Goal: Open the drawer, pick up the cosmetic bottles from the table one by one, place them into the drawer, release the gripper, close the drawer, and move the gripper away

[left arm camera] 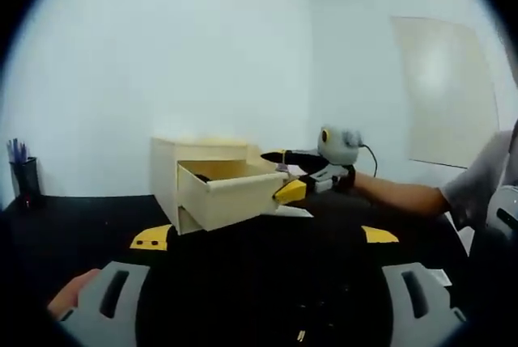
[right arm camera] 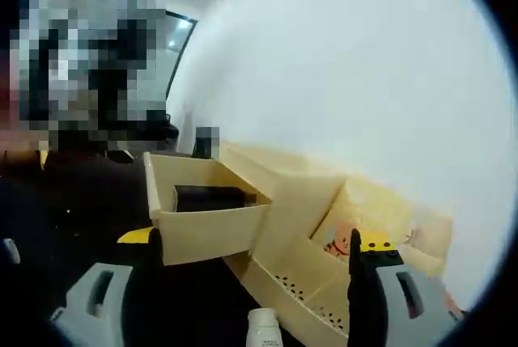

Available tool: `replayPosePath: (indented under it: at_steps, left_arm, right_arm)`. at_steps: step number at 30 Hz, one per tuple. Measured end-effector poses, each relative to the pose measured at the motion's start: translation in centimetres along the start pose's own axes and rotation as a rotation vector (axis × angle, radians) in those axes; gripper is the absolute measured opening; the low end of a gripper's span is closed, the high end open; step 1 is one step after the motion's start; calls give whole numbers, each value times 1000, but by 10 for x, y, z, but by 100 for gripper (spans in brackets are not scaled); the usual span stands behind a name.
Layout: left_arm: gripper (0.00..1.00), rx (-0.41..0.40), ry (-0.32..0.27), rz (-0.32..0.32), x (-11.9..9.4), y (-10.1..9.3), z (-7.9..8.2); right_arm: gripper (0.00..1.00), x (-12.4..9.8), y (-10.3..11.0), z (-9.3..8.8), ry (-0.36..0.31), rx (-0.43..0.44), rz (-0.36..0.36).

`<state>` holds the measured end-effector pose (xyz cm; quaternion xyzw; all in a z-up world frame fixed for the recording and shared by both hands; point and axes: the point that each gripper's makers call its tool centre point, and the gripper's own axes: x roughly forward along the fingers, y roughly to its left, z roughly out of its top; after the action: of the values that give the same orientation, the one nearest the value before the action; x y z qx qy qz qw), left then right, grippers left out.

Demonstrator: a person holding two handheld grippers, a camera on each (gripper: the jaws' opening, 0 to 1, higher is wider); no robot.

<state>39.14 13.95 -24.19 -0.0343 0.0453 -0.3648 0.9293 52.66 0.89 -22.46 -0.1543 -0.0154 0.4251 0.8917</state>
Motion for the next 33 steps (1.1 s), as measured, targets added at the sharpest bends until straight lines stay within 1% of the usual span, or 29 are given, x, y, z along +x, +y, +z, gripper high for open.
replayPosePath:
  at_steps: [3, 9, 18, 22, 28, 33]
  left_arm:
    - [84, 4, 8, 1, 1, 0, -2]
    - [84, 12, 8, -1, 1, -2, -2]
    - [83, 15, 14, 8, -1, 0, -4]
    - [83, 19, 17, 14, -2, 1, -3]
    - [82, 32, 24, 12, -2, -2, -3]
    - [82, 39, 31, 16, -2, 0, -5]
  right_arm:
    - [92, 2, -4, -1, -1, -2, -16]
    - [91, 8, -13, 0, 0, -12, -53]
    - [89, 15, -22, 3, 13, -73, -103]
    - [88, 19, -30, 3, 16, -83, -127]
    - [87, 21, -35, 2, 18, -89, -156]
    - [87, 28, -51, 2, 23, -96, -186]
